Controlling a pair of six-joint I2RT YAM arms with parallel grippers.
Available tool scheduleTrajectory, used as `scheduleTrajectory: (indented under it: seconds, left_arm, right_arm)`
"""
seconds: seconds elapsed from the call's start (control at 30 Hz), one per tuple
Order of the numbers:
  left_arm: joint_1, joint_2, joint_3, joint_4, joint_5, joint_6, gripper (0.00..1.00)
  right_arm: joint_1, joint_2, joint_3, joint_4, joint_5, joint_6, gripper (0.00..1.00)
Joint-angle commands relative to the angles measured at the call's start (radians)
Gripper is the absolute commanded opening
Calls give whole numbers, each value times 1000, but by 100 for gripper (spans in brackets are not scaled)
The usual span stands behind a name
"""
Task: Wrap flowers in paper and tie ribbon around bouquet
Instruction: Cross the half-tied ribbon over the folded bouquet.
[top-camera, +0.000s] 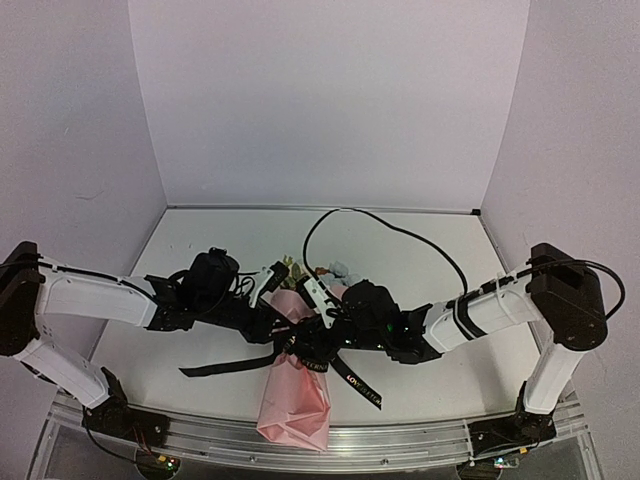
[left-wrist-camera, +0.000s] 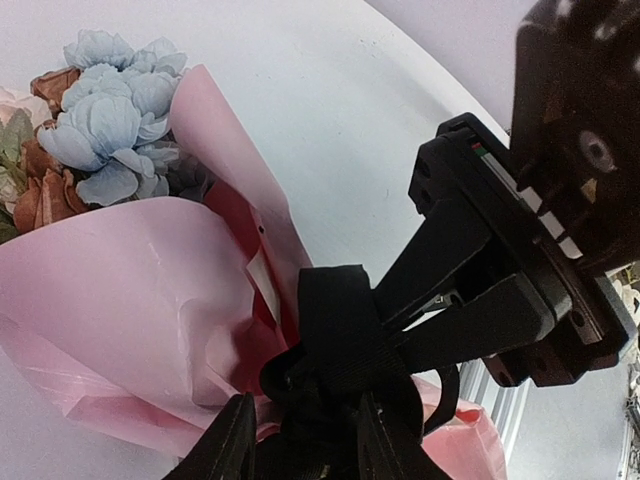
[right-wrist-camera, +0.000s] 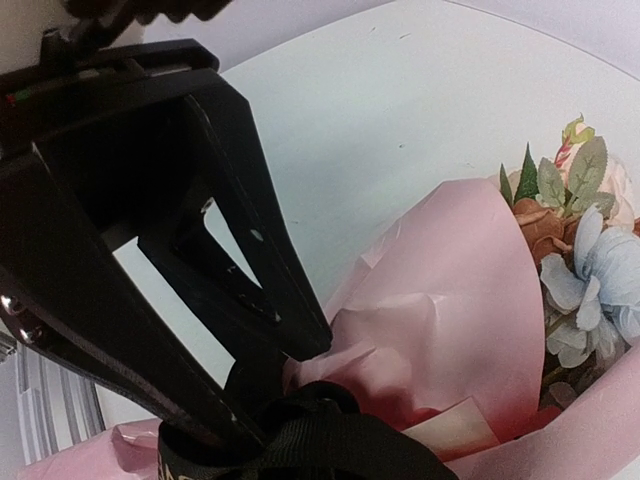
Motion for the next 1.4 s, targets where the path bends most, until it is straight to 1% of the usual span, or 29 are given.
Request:
scheduleTrajectory:
  seconds: [0.0,0.2,0.4,0.63,0.8,0.87,1.0,1.1,1.27,1.37]
  left_arm:
    - [4,22,4,53,24,-16,37]
    - [4,27,4,69,35,-25,39]
    - [4,25,4,86,44,-27,38]
    - [4,23,5,91,36,-26,17]
    - [4,8,-7,101,28,-29,5]
    - [4,4,-10,104,27,-28,1]
    - [4,2,-6,101,29,-28,0]
    - [4,-5,-4,100,29,-31,0]
    - [4,-15,-4,94,24,-34,0]
    - [4,-16,4,81,17,-36,0]
  right_arm:
    - [6,-38,48,35,-7,8,0]
    - [6,-35,60,36,-20,25,0]
    - [6,-29,63,36,-33,50,0]
    - [6,-30,43,34,-23,73,0]
    - [6,-47,7,32,1,81,3]
    - [6,-57,-7,26,9,85,7]
    - [6,-93,-35,4,30,95,22]
    - [6,-147,-57,-59,46,100,31]
    - [7,-235,-92,-222,55,110,45]
    - [6,-272,-128,-255,56,129,51]
